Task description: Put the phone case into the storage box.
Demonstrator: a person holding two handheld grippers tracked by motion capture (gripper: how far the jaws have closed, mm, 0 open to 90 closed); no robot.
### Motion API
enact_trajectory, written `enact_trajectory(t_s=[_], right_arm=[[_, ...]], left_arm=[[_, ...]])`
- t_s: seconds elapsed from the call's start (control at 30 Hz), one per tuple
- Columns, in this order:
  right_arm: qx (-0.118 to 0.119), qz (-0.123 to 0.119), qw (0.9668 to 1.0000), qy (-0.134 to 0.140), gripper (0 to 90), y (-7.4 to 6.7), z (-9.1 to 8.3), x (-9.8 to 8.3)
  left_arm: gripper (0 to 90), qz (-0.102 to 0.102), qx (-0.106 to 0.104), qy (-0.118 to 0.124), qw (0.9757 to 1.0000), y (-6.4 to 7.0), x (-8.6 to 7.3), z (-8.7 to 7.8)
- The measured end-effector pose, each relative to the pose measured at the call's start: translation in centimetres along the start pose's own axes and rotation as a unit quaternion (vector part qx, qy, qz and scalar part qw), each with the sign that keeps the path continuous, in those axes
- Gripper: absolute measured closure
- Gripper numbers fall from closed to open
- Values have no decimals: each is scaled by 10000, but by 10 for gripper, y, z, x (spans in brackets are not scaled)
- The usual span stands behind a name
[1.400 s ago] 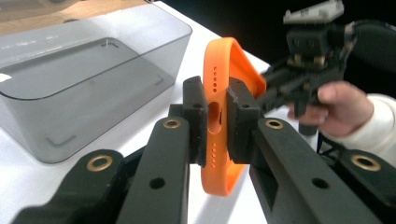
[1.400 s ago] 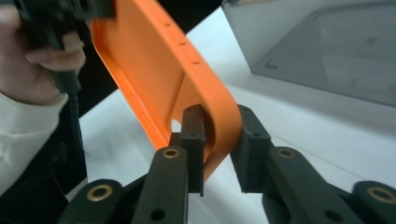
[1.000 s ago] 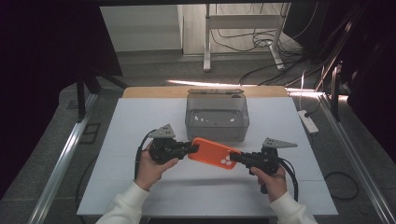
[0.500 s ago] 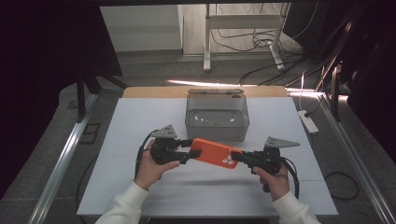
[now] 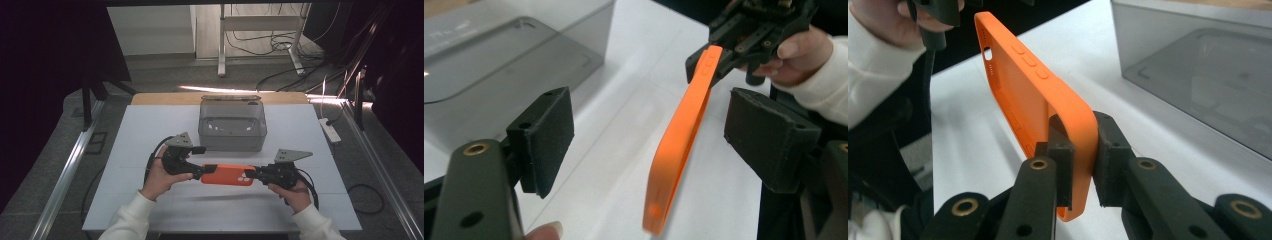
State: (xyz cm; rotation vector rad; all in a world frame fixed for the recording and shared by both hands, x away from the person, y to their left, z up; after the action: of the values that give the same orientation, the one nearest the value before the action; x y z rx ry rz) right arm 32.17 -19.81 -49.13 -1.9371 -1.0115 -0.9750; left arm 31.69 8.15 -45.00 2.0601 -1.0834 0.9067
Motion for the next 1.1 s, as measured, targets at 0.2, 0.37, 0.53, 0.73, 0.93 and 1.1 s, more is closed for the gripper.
enact_trajectory(t_s=[0.2, 0.37, 0.53, 0.73, 0.93, 1.1], right_arm=[[12, -170, 9996, -214, 795, -5, 5, 0], [1, -249, 9990, -384, 795, -6, 9, -1], [-43, -331, 9981, -514, 795, -6, 10, -2], [-41, -360, 9979, -535, 795, -6, 10, -2], [-53, -440, 9972, -599, 795, -7, 11, -2], [-125, -587, 9954, -751, 795, -11, 14, -3]], left_arm=[[248, 301, -61, -408, 9987, 10, 3, 14], [271, 457, -169, -646, 9967, 15, 12, 25], [305, 634, -212, -1072, 9920, 14, 13, 38], [395, 838, -287, -1484, 9850, 15, 10, 47], [603, 1043, -433, -1792, 9773, 18, 11, 53], [770, 1277, -447, -2055, 9692, 24, 11, 57]])
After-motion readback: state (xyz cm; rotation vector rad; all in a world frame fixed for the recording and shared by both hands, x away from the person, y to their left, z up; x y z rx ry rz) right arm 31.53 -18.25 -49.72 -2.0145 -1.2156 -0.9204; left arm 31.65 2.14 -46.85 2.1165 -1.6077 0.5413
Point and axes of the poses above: each handheld gripper's, and its own axes: z roughly forward along the jaws, x roughly out of its top, y roughly to its right, the point moved 3 cm from there along z, roughly forward along the jaws, and after that the axes turned 1 degree about -y, right-handed, at the moved point
